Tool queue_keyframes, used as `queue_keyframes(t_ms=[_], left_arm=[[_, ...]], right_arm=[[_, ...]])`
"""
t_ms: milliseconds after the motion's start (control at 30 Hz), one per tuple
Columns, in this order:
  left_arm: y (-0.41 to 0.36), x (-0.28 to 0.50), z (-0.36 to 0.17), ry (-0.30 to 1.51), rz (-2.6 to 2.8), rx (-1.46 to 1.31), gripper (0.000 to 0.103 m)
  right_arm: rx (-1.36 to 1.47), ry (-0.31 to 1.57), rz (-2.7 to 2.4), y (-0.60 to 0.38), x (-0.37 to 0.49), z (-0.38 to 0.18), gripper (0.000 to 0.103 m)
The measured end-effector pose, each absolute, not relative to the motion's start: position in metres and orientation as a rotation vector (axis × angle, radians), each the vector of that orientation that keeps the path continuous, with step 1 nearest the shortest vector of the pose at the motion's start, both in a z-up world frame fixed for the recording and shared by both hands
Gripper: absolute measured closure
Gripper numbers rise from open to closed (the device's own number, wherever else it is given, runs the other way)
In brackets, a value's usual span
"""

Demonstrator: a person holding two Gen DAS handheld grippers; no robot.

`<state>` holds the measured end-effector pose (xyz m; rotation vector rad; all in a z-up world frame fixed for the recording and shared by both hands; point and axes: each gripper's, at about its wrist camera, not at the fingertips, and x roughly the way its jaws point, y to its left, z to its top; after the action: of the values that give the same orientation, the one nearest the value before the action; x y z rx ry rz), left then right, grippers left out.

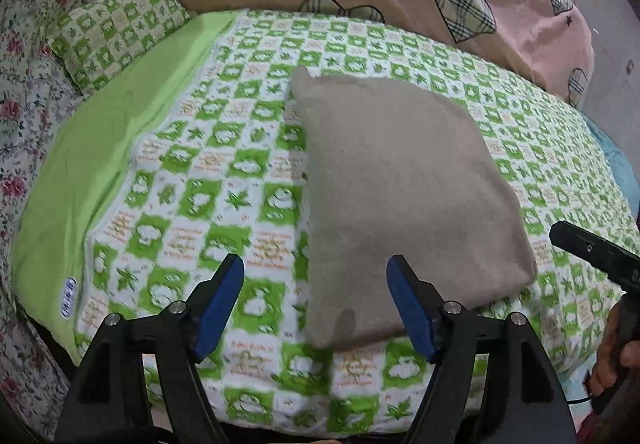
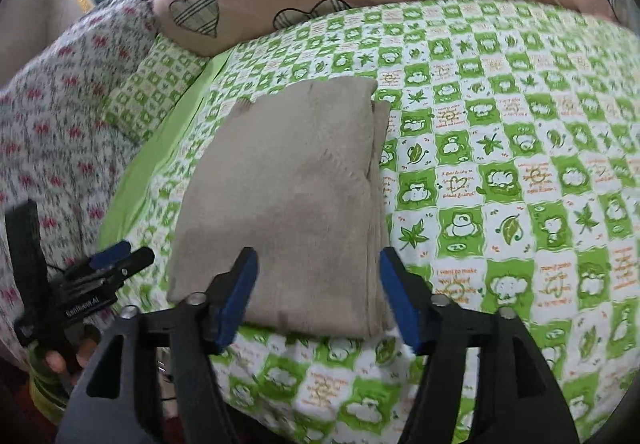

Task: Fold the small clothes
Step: 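Open both grippers and withdraw them from the folded sweater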

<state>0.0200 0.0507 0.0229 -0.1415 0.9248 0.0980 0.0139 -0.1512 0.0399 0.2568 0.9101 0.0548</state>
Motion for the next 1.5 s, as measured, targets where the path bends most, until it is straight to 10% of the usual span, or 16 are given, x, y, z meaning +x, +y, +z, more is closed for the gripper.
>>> queue_keyframes(t_ms=[1500], left_arm=[[0.039, 0.059, 0.025, 0.911, 0.086, -0.096, 0.023]], right_arm=[[0.220, 0.910, 0.074, -0.135, 0.046, 0.024, 0.019]])
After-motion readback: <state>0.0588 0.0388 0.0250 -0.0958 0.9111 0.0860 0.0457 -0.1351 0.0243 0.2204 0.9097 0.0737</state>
